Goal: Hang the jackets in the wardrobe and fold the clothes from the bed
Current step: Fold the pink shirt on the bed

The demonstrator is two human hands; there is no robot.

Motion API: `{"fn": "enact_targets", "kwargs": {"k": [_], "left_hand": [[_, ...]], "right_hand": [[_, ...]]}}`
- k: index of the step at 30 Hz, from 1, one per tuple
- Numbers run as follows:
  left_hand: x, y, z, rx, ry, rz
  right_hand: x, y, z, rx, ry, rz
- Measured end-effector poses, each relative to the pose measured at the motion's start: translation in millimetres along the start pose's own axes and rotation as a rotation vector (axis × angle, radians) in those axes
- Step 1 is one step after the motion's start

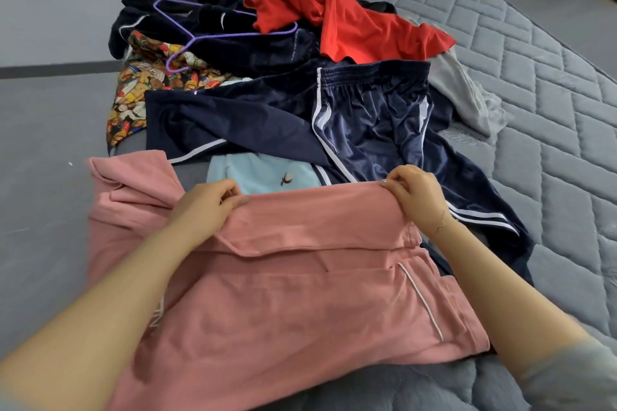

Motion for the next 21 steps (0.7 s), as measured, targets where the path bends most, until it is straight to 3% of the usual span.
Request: {"fn": "enact_targets", "kwargs": {"k": [3, 5, 8, 11, 18, 21], "left_hand": [[14, 3, -11, 0.090, 0.050, 0.010], [19, -1, -29, 0.166, 0.172, -0.008], [18, 8, -64, 0.093, 0.351, 0.147], [8, 23, -79, 0.006, 0.279, 0.303], [17, -4, -84, 0.169, 0.318, 0.132], [17, -9, -99, 0.173, 0.369, 0.133]], "right_hand": [[-5, 2, -11, 0.025, -0.014, -0.116], [-15, 1, -31, 0.004, -0.149, -0.104], [-25, 8, -72, -0.155, -0.312, -0.085], [-22, 25, -95, -0.233, -0.306, -0.202], [-22, 8, -100, 0.043, -0.319, -0.104], [-19, -1, -115, 0.053, -0.291, -0.071]]}}
Point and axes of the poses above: each hand's wrist, its own z-axis towards the middle knuckle, its own y-axis out of the palm, x = y × z, the point moved 4 cm from there along z, towards the middle knuckle, and after that the axes turned 8 degrees about z, right-handed, at the moved point
